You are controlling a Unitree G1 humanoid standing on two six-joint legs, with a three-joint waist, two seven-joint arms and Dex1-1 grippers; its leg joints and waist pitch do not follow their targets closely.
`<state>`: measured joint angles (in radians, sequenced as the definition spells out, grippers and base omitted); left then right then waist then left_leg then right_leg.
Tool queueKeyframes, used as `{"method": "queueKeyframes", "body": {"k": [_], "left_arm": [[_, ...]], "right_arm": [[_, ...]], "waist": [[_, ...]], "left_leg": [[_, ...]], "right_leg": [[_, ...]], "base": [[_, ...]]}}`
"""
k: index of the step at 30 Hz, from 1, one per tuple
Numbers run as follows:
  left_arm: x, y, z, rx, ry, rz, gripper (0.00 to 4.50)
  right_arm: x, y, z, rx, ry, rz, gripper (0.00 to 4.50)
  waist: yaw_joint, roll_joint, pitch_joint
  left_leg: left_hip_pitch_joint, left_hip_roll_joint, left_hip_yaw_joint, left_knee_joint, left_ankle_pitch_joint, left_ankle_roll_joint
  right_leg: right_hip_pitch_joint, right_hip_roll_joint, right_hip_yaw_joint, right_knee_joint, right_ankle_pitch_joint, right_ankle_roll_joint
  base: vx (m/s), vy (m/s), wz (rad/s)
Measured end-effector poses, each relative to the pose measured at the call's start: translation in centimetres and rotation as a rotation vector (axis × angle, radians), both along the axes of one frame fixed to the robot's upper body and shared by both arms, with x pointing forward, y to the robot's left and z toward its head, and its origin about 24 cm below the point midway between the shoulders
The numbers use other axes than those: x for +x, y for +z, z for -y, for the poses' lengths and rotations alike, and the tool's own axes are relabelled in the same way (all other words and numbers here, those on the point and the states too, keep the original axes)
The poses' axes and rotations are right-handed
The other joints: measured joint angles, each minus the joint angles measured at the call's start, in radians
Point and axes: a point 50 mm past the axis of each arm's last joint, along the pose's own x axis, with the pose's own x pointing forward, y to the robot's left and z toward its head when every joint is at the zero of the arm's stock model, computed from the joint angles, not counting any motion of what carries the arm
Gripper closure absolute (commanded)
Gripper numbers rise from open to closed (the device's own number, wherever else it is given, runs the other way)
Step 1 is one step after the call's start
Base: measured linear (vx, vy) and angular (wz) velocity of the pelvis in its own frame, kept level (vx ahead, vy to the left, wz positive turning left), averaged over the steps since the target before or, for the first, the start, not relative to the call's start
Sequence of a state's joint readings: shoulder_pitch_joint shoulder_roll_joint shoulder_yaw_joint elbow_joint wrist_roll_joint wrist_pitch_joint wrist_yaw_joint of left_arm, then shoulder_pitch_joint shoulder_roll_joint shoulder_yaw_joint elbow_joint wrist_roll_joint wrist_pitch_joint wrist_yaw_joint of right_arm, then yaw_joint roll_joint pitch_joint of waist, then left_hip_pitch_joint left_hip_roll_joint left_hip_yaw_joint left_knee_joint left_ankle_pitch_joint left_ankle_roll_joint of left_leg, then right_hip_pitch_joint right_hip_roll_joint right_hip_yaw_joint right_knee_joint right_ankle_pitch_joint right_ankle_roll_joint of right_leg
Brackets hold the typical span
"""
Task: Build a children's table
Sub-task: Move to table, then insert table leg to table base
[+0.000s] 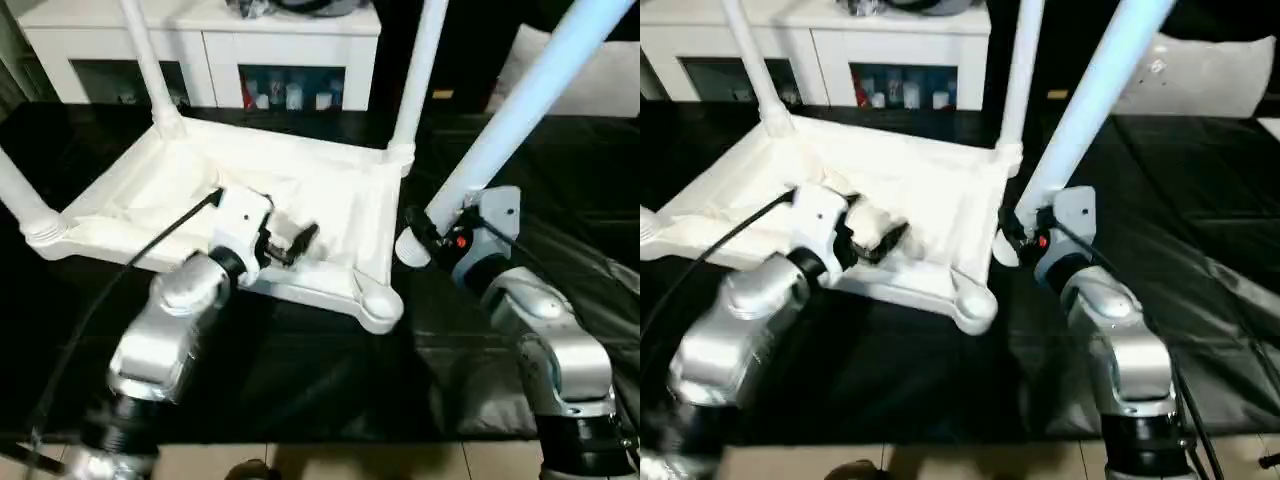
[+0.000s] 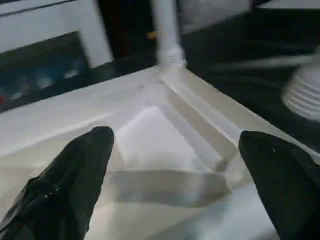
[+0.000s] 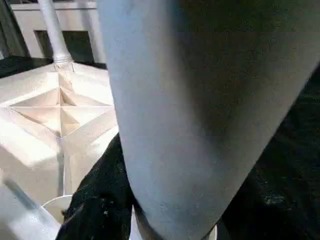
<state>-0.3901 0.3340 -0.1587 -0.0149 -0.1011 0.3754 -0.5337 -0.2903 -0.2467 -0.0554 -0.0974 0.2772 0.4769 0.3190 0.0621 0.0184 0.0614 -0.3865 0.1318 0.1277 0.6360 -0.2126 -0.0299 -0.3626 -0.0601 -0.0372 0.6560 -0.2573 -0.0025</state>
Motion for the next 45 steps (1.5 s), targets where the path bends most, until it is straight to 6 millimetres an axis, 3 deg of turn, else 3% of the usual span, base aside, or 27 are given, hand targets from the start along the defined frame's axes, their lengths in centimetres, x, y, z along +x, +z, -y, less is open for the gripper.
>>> {"method": "queueKeyframes", "body": {"k": [3, 8, 9, 12, 13, 19, 27, 30, 33, 45], "left_arm": [[0.3, -0.4, -0.2, 0.095, -0.102, -0.047, 0.0], [0.4, -0.7, -0.1, 0.194, -0.292, -0.122, 0.0], [0.4, -0.7, 0.0, 0.213, -0.339, -0.131, 0.34], [0.7, -0.9, 0.3, 0.243, -0.418, -0.159, 0.38], [0.9, -1.0, 0.3, 0.252, -0.437, -0.17, 0.66], [1.9, -1.0, 0.7, 0.313, -0.583, -0.203, 1.22], [3.3, -2.8, 2.0, 0.399, -0.666, -0.232, 1.69], [3.7, -3.1, 1.8, 0.443, -0.674, -0.237, 2.08], [3.8, -3.5, 1.6, 0.482, -0.682, -0.246, 2.19], [4.2, -3.8, 1.8, 0.566, -0.719, -0.209, 3.23]], "right_arm": [[0.3, 0.2, 0.4, -0.024, 0.053, -0.007, 2.64], [0.4, -0.3, 1.2, -0.035, 0.081, -0.037, 2.64], [0.4, -0.4, 1.6, -0.039, 0.087, -0.048, 2.64], [0.4, -0.4, 2.2, -0.039, 0.115, -0.054, 2.64], [0.4, -0.4, 2.2, -0.035, 0.127, -0.055, 2.64], [0.3, -0.1, 2.1, -0.021, 0.189, -0.042, 2.64], [0.1, 0.1, 2.2, -0.019, 0.211, -0.033, 2.64], [0.0, -0.2, 2.4, -0.025, 0.213, -0.042, 2.64], [-0.1, -0.2, 2.5, -0.031, 0.21, -0.045, 2.64], [-0.3, -0.5, 2.3, -0.031, 0.23, -0.049, 2.64]], "waist": [[0.001, 0.004, 0.003], [0.015, 0.009, 0.002], [0.02, 0.011, 0.003], [0.028, 0.013, 0.003], [0.028, 0.013, 0.003], [0.034, 0.017, 0.002], [0.043, 0.023, 0.002], [0.046, 0.029, 0.0], [0.048, 0.032, 0.0], [0.051, 0.033, 0.0]], "left_leg": [[0.004, 0.01, 0.015, -0.006, 0.007, -0.01], [0.002, 0.013, 0.022, -0.017, 0.024, -0.008], [0.002, 0.014, 0.023, -0.017, 0.026, -0.008], [0.001, 0.014, 0.024, -0.017, 0.026, -0.008], [0.001, 0.014, 0.024, -0.017, 0.026, -0.008], [-0.001, 0.015, 0.026, -0.017, 0.027, -0.008], [-0.002, 0.016, 0.028, -0.017, 0.027, -0.007], [-0.002, 0.016, 0.028, -0.017, 0.027, -0.007], [-0.002, 0.017, 0.028, -0.017, 0.027, -0.007], [-0.002, 0.018, 0.029, -0.018, 0.027, -0.007]], "right_leg": [[0.001, 0.0, 0.0, -0.001, 0.007, -0.006], [-0.003, 0.0, -0.001, -0.009, 0.02, -0.006], [-0.004, 0.0, -0.001, -0.009, 0.02, -0.006], [-0.004, 0.0, -0.001, -0.009, 0.02, -0.006], [-0.005, 0.0, -0.001, -0.009, 0.02, -0.006], [-0.005, -0.001, -0.001, -0.011, 0.02, -0.006], [-0.006, -0.001, -0.002, -0.011, 0.02, -0.006], [-0.006, -0.001, -0.001, -0.011, 0.02, -0.006], [-0.006, -0.001, -0.002, -0.011, 0.02, -0.006], [-0.006, -0.001, -0.002, -0.012, 0.02, -0.006]], "base": [[-0.075, -0.023, 0.04], [-0.014, -0.003, 0.0], [0.0, 0.0, 0.0], [0.0, 0.0, 0.0], [0.0, 0.0, 0.0], [0.0, 0.0, 0.0], [0.0, 0.0, 0.0], [0.0, 0.0, 0.0], [0.0, 0.0, 0.0], [0.0, 0.0, 0.0]]}}
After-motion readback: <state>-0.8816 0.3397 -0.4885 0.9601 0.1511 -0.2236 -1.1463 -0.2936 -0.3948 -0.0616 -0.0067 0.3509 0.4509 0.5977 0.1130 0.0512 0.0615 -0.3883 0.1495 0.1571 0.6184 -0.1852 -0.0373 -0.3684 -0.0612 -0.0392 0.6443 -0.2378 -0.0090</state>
